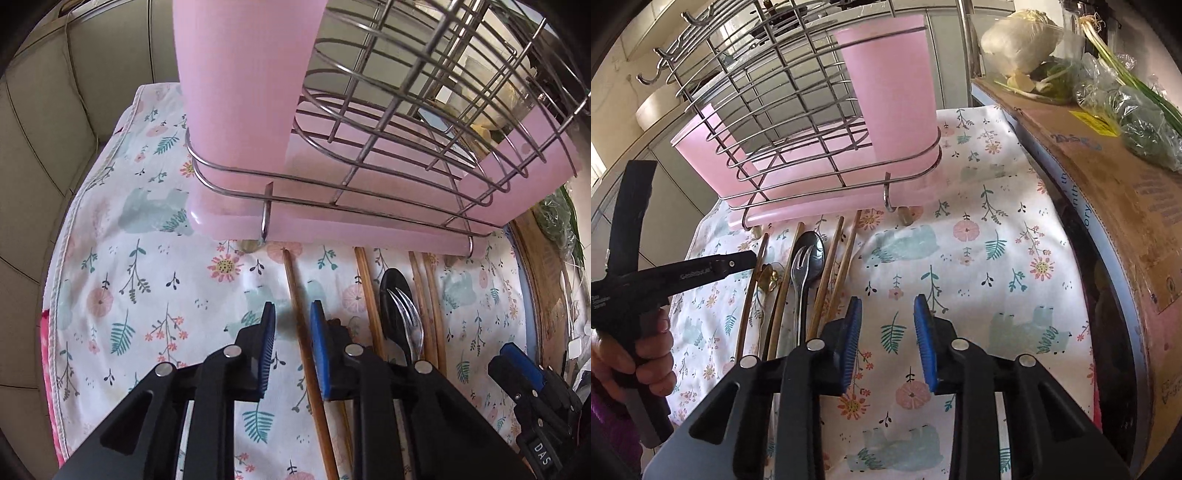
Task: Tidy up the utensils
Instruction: 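Lower the right gripper onto a wooden chopstick and close while the left gripper grasps another chopstick, then lift the chopsticks with both grippers and carry them above the pink holder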
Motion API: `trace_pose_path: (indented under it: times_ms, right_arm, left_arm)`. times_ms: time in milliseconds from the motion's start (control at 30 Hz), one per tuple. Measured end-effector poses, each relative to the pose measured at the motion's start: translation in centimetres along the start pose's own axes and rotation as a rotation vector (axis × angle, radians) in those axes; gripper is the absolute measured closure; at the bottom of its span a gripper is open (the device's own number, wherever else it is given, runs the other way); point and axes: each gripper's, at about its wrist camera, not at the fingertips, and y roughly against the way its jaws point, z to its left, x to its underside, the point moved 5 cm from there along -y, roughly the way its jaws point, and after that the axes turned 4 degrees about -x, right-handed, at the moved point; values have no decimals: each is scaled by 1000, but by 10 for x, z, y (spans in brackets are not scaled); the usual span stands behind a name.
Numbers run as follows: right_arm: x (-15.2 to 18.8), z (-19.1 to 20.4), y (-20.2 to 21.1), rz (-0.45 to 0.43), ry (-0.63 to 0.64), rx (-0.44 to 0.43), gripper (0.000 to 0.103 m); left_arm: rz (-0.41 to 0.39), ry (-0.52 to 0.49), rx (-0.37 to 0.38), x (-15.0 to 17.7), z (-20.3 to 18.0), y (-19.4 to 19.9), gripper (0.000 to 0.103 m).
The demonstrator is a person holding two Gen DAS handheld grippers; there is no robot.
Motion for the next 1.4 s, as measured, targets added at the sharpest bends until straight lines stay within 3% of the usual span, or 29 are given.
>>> trace_pose_path:
  times_ms: [133,233,500,600,667,833,967,1233,1400]
  right_arm:
    - [-2,0,-6,31,-10,-29,73]
    - [-4,1,-13,58,-20,-55,73]
    - [-16,11,-35,109,-49,-104,73]
    - [-23,13,-44,123,-52,-98,73]
    - [-27,17,-53,139,-48,-90,83]
    - [-32,23,-73,177,-32,-49,85]
    - [-36,26,-77,183,-19,-16,96]
    - [-21,-1,-56,229,-41,-12,96]
    - [-19,-2,-57,271,-24,-2,96]
  left_arm:
    - [2,-10,-24,-4,-4,-11,84]
    - [-10,-21,-44,-7,-4,-15,96]
    - [-35,1,-4,-6,21,2,98]
    - [-29,6,0,-2,31,5,98]
    - [-22,8,-4,0,37,4,98]
    - [2,-18,-4,3,50,3,98]
    - [21,-46,-7,7,57,3,98]
    - [55,-65,-14,8,48,0,97]
    - [51,-78,-31,-5,23,-15,98]
